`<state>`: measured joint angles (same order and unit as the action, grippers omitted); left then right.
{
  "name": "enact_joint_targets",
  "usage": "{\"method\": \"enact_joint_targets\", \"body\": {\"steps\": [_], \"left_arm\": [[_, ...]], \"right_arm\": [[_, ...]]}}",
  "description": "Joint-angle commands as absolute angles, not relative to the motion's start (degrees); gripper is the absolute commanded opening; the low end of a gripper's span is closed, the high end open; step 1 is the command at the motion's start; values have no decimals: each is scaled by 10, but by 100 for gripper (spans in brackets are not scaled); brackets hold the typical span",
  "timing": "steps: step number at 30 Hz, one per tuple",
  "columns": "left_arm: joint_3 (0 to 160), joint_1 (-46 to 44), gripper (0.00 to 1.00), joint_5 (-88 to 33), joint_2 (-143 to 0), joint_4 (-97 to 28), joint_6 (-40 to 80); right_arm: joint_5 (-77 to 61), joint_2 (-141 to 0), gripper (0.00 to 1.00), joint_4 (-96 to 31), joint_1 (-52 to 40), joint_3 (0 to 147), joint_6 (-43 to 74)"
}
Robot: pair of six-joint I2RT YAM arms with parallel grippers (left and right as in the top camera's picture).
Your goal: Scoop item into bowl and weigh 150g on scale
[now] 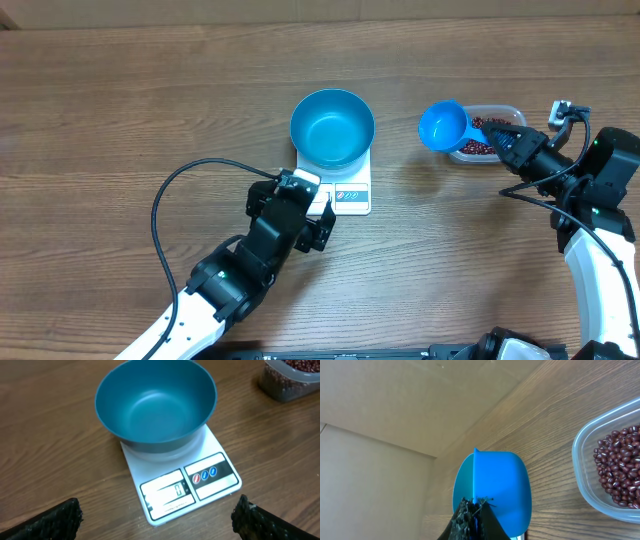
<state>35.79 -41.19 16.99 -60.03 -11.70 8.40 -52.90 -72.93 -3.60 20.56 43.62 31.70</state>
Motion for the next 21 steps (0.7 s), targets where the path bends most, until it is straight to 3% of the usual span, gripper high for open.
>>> {"method": "enact_joint_targets", "body": {"steps": [1, 21], "left_arm": [[353, -408, 100, 186, -612, -106, 73], [353, -408, 100, 184, -619, -122, 73]], "right_arm": [[-526, -727, 4, -33, 208, 447, 312], [-526, -727, 4, -33, 208, 447, 312]]}}
